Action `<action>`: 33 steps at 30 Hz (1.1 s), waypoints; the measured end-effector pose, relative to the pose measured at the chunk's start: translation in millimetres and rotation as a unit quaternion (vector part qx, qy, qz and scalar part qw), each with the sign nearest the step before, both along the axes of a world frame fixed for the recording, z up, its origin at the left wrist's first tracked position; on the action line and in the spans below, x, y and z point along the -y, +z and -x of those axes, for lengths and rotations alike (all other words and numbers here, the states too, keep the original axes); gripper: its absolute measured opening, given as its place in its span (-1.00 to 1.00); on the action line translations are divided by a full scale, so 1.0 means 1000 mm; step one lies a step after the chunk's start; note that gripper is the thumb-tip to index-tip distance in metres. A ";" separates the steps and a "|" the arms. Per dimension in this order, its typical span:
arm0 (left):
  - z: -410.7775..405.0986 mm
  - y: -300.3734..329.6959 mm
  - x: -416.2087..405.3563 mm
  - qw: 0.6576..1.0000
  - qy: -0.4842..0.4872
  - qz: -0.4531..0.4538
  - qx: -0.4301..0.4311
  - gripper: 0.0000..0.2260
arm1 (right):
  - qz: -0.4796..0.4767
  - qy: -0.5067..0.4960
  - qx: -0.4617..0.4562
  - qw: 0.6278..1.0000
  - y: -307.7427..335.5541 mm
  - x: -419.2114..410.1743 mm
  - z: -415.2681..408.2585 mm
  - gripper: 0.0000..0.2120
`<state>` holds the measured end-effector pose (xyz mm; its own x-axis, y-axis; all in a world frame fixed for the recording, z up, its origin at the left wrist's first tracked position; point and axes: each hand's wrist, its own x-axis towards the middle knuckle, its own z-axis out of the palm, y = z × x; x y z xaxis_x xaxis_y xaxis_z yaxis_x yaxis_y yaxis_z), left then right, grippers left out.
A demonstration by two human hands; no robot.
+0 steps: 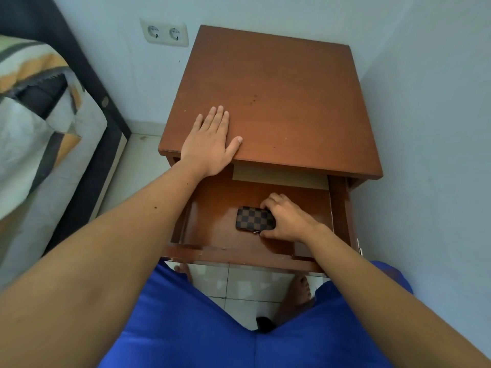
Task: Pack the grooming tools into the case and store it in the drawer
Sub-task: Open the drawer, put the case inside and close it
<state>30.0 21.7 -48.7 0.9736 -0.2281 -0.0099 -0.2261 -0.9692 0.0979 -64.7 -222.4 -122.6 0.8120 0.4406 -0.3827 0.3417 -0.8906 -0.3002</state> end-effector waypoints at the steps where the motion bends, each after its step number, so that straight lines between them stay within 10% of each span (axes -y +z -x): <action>1: 0.000 0.000 0.000 1.000 0.000 0.000 0.000 -0.29 | -0.002 0.001 -0.001 1.000 0.003 0.001 0.001 -0.27; 9: 0.000 -0.002 0.000 1.000 0.006 0.004 0.002 -0.28 | -0.156 -0.037 0.018 0.987 0.081 0.007 0.047 0.00; 33: 0.000 0.000 0.001 1.000 0.006 -0.001 -0.008 -0.28 | 0.006 -0.058 0.255 0.965 0.075 0.011 -0.013 0.28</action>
